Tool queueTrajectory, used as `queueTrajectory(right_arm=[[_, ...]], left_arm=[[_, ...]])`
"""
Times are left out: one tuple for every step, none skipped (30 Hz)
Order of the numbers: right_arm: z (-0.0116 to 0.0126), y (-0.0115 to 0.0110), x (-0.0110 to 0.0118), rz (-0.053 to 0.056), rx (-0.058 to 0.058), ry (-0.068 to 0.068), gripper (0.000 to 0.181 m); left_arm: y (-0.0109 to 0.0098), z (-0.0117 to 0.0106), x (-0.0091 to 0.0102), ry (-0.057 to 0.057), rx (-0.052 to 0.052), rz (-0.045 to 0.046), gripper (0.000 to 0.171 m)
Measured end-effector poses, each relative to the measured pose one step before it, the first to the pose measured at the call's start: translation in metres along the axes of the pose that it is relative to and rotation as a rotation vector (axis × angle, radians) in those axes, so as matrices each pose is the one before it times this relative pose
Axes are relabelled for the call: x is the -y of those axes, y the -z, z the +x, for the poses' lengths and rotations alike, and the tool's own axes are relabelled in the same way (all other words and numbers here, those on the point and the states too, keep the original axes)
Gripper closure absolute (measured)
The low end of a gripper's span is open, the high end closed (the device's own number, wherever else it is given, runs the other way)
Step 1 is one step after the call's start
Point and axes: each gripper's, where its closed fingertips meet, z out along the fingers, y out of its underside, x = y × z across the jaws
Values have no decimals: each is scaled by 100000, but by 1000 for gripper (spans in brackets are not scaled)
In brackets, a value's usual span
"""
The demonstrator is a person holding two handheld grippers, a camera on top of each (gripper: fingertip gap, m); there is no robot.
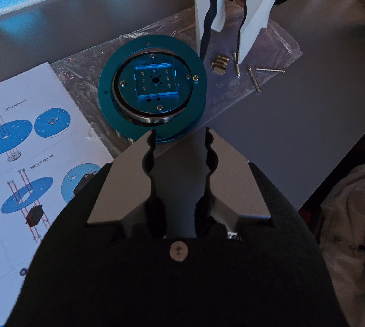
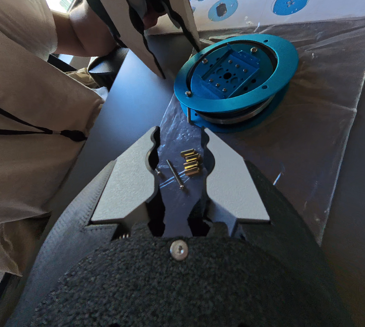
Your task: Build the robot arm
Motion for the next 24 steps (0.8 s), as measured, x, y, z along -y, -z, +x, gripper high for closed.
queueTrajectory(right_arm=[[42, 55, 96, 608, -1748, -1941, 142], [136, -199, -79, 46, -2487, -1638, 142], [19, -440, -75, 413, -2018, -1068, 142], [-91, -554, -68, 474, -1639, -710, 142], [-320, -563, -80, -98, -463, 90, 142], [-246, -412, -221, -1850, -855, 162, 140], [-272, -154, -221, -2897, -201, 593, 139], [36, 108, -80, -2097, -1381, 17, 138], [220, 300, 73, -603, -1483, -872, 137], [326, 341, 135, 693, -724, -2196, 131], [402, 295, 101, 1326, 174, -4255, 123], [618, 294, -6, 829, -446, -5773, 119], [593, 306, 168, 1643, -151, -5566, 115], [270, 248, 295, 3098, 1277, -5318, 113], [180, 154, 297, 3422, 1860, -6031, 107], [-222, 129, 289, 2959, 4201, -6367, 103], [-360, 104, 286, 2470, 4596, -6658, 98], [-68, 155, 231, 1755, 2449, -6259, 96], [52, 173, 272, 1957, 1028, -5207, 95], [-192, 104, 257, 2203, 2352, -4205, 95], [-485, 16, 247, 1875, 4361, -3846, 95], [-367, 22, 192, 1261, 3418, -2918, 100], [-308, 25, 213, 987, 2669, -678, 112], [23, 8, 49, -394, 301, 780, 125]], left_arm=[[-99, 158, 63, -188, -682, -333, 122], [-29, 90, 47, -348, -343, -362, 121], [36, 101, 90, -291, -632, 71, 121], [80, 28, 116, -246, -446, 284, 121], [140, -139, 83, -596, 496, 105, 121], [203, -418, 71, -1030, 1898, -9, 122], [250, -645, 150, -1182, 2880, 238, 122], [269, -718, 272, -1018, 2835, 572, 122], [205, -700, 351, -669, 2217, 647, 122], [88, -645, 407, -560, 1342, 482, 122], [-85, -612, 385, -458, 630, -22, 122], [-242, -607, 341, 17, 328, -688, 122], [-325, -319, 330, 272, -897, -1193, 122], [-361, 309, 404, -220, -3565, -1059, 122], [-352, 787, 556, -909, -5016, -431, 122], [-392, 907, 562, -2012, -4449, -377, 122], [-440, 844, 428, -3489, -2835, -1110, 125], [-449, 598, 355, -5169, -361, -1063, 133], [-434, 333, 257, -6295, 1945, -927, 142], [-398, 323, 97, -7063, 2185, -1332, 151], [-375, 431, 3, -6764, 1411, -1507, 153], [-367, 340, 17, -5429, 1386, -1307, 156], [-381, -5, 93, -3713, 2434, -1028, 158], [-370, -363, 189, -2200, 3288, -890, 163]])
